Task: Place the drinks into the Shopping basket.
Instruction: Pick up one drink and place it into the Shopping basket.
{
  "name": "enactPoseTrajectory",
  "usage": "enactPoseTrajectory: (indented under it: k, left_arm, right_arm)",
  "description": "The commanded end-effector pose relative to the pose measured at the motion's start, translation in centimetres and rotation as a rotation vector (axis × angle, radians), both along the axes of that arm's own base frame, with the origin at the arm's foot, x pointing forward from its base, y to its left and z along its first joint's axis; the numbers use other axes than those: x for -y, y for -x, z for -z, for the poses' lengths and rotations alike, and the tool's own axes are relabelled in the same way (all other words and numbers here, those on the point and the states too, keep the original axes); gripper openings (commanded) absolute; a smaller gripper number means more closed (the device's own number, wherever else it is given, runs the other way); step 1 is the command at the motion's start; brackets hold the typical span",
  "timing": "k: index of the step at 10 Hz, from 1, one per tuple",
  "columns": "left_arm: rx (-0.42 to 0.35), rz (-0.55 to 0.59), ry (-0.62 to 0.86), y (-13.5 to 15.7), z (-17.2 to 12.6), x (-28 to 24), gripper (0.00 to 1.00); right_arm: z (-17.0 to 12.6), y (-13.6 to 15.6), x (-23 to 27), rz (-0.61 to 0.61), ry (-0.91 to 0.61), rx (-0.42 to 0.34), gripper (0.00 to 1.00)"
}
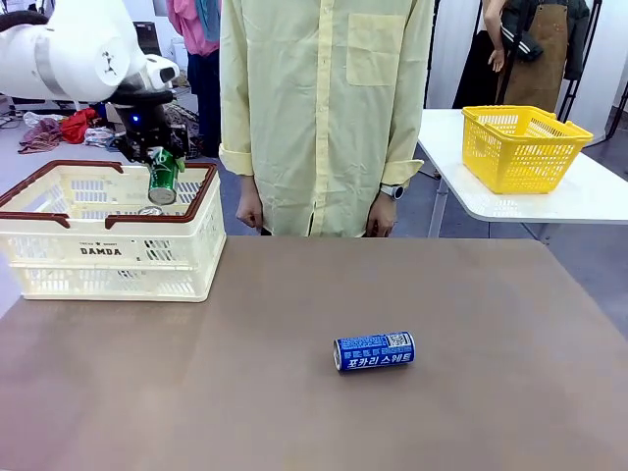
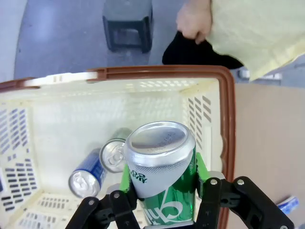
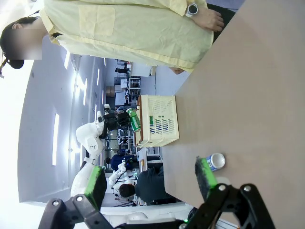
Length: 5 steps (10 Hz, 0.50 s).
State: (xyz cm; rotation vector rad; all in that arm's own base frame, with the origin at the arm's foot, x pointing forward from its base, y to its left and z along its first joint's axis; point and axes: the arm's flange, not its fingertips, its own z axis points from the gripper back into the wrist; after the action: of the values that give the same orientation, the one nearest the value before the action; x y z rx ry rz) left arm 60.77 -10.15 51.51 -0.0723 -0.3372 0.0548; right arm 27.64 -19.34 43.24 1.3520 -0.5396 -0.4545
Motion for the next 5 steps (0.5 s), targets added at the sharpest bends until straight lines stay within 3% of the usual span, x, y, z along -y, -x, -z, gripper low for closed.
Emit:
enactPoseTrajectory:
  k: [1,5]
  left_arm:
    - [-0.003,0.073,-0.040,-0.6,0.9,-0.8,0.00]
    - [-0.063,0.153,-0.055,-1.6,4.4,-0.2,0.00]
  right_arm:
    - [-0.2,-0.4,0.1,0.006,-0.007,0.030,1.00]
    - [-0.2,-0.4,0.1,0.006,-0.007,0.030,1.00]
